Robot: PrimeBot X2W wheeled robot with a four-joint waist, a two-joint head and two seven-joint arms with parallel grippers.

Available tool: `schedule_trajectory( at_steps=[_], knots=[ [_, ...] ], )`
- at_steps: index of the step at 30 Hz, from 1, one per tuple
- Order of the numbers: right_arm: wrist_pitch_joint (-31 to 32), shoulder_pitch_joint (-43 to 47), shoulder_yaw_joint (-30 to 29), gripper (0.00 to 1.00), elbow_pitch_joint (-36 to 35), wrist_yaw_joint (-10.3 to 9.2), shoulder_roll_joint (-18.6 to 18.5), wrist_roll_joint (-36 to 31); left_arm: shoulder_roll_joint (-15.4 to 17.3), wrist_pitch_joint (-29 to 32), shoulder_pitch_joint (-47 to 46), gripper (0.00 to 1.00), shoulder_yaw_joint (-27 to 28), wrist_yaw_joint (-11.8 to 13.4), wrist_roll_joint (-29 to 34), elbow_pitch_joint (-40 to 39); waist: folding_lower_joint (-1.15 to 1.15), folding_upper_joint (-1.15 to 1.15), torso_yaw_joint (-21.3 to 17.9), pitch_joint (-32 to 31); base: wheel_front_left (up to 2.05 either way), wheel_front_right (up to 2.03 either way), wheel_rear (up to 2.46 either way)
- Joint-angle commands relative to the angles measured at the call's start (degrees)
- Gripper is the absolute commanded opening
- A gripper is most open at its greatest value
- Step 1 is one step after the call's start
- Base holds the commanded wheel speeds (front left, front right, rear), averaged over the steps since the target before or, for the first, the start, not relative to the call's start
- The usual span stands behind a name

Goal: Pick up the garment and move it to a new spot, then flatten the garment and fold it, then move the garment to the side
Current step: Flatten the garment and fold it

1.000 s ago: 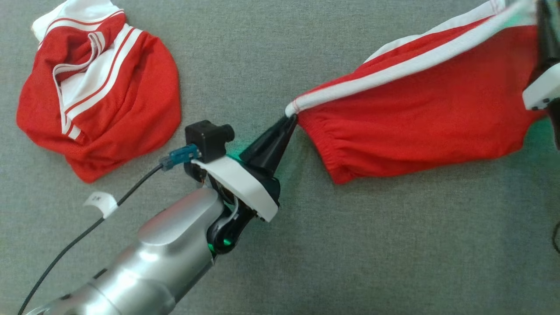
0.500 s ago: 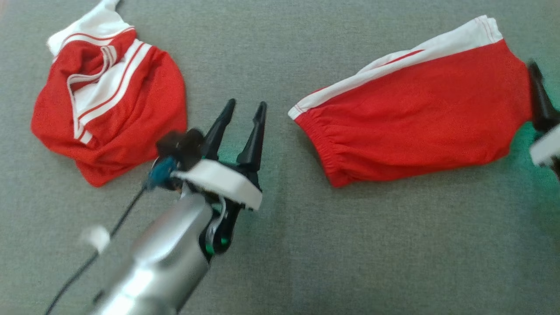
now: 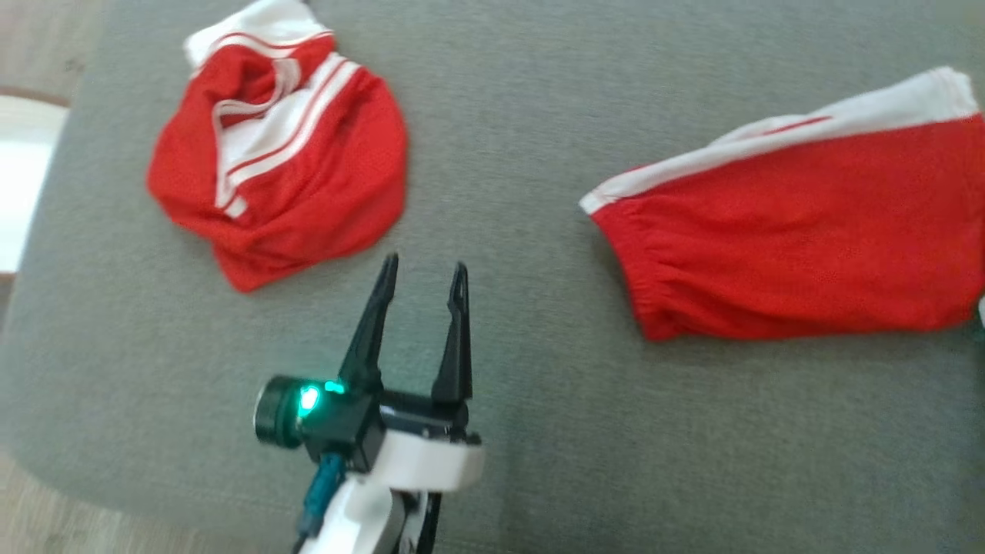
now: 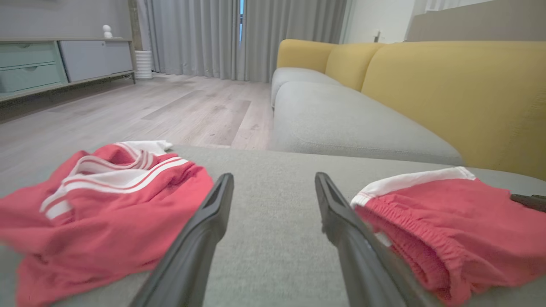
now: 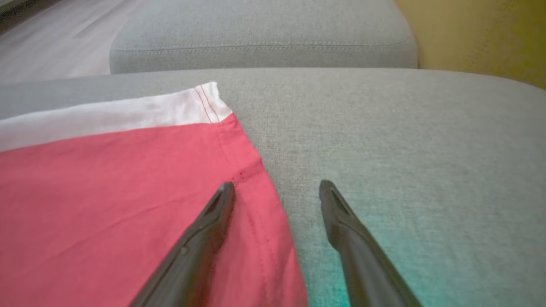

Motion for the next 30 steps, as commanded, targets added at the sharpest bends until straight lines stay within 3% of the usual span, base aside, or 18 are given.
schedule_trajectory(
  at_steps=[1,6,8,10,11,17,30],
  knots=[
    [1.04,-0.21,0.23,1.00,1.24,-0.05,-1.01,-0.62,-0.23,-0.36,1.17,1.00,2.02,-0.30,1.01,-2.43,0.00,0.00,2.25,-0.98,0.00,0.00,0.00],
    [4.98,0.13,1.48,1.00,5.10,-0.05,1.15,1.21,-0.67,-0.36,3.16,1.00,2.66,-1.22,2.14,-2.82,0.00,0.00,3.27,-1.98,0.00,0.00,0.00],
    [6.66,0.08,2.43,0.73,5.52,-0.05,1.74,2.47,-0.73,-0.37,3.31,1.00,3.09,-1.44,2.59,-2.97,0.00,0.00,3.21,-2.13,0.00,0.00,0.00],
    [7.80,-0.01,3.50,0.12,5.40,-0.05,1.89,3.70,-0.76,-0.37,3.43,1.00,3.45,-1.57,2.92,-3.14,0.00,0.00,3.02,-2.26,0.00,0.00,0.00],
    [8.12,-0.12,3.88,0.00,5.27,-0.05,1.86,4.27,-0.77,-0.37,3.48,1.00,3.62,-1.53,2.95,-3.27,0.00,0.00,2.81,-2.31,0.00,0.00,0.00],
    [5.63,-1.29,4.11,0.00,4.97,-0.05,0.67,5.55,-0.78,-0.37,3.78,1.00,4.54,-1.20,3.88,-3.36,0.00,0.00,0.98,-2.75,0.00,0.00,0.00],
    [1.51,0.25,1.52,0.00,8.55,-0.05,-1.49,6.36,-0.79,-0.37,4.49,1.00,6.02,-1.80,4.37,-2.99,0.00,0.00,-8.38,-5.70,0.00,0.00,0.00]
  ],
)
